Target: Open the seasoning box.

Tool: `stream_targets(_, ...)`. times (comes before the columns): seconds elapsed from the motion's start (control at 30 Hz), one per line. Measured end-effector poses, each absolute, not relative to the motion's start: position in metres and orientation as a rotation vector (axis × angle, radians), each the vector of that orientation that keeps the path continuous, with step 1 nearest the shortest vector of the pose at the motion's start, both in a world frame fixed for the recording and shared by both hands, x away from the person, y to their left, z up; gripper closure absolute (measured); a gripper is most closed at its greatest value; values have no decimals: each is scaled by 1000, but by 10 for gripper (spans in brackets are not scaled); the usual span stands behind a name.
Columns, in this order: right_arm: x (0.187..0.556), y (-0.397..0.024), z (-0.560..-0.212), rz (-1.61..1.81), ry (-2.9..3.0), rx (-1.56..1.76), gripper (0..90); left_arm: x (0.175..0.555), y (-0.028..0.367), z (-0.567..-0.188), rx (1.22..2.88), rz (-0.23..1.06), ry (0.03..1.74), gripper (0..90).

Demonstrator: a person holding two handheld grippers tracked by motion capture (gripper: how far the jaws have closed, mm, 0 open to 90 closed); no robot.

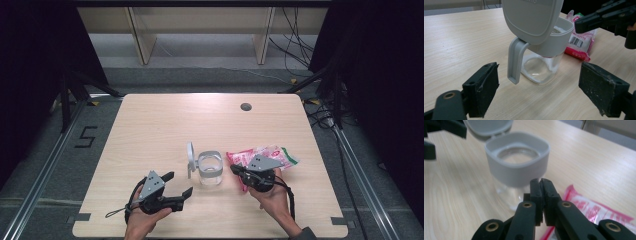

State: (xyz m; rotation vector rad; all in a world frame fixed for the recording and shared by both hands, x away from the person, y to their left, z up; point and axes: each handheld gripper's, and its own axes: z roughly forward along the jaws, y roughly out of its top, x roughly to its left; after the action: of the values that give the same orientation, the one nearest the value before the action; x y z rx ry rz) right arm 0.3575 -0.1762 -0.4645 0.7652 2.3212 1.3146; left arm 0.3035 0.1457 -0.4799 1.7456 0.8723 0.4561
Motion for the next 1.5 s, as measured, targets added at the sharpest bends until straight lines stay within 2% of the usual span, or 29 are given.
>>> stream_targets(0.43,353,-178,-492,1058,2408,705,900,303,143,-483,1759,440,887,162)
stream_targets(1.3,344,-212,-488,1024,2399,772,898,303,145,-484,1762,440,898,163)
stream_targets(1.43,345,-227,-479,1173,2362,876,838,304,146,-484,1753,439,882,163)
stream_targets(1.5,345,-239,-474,1218,2304,932,764,304,147,-484,1760,440,902,163)
